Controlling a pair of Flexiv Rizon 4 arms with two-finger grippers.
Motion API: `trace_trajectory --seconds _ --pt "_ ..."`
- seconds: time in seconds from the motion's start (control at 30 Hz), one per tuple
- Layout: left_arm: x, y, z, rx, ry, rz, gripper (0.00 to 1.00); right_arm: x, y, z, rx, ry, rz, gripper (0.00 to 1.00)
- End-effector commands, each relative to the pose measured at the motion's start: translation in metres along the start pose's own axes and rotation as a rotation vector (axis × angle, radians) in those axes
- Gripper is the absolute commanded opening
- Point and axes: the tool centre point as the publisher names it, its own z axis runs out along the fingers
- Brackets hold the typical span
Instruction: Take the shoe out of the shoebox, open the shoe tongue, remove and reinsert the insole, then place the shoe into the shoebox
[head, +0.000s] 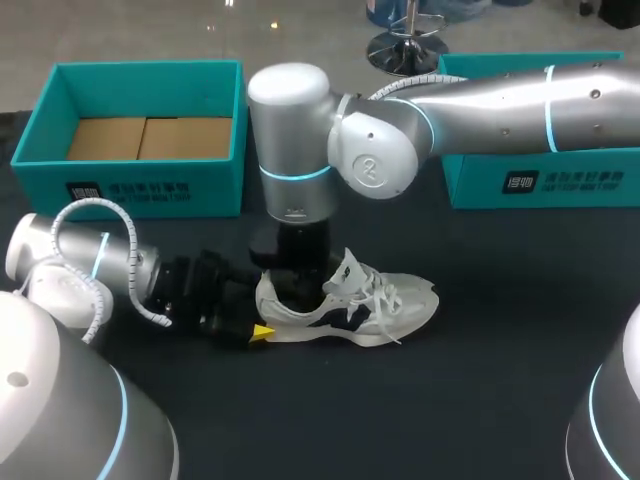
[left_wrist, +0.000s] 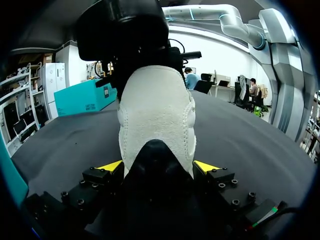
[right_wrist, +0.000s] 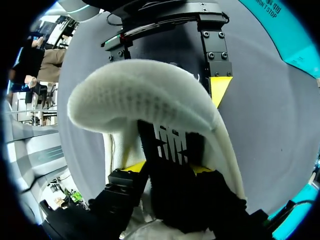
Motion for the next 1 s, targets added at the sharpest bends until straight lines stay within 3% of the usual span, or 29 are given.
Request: trace_trajectory --seconds 0.03,0.57,1.0 --pt "0.0 0.001 0.003 0.001 -0.002 0.001 0.0 0.012 0.017 0.062 0.006 0.02 0.002 0.0" --pt "0.0 0.001 0.003 0.001 -0.002 0.001 0.0 0.012 -0.004 0.029 0.049 -0.018 0.02 0.0" --pt "0.0 0.001 0.003 0.001 -0.002 0.001 0.0 0.008 -0.025 -0.031 0.062 -0.118 0.049 0.0"
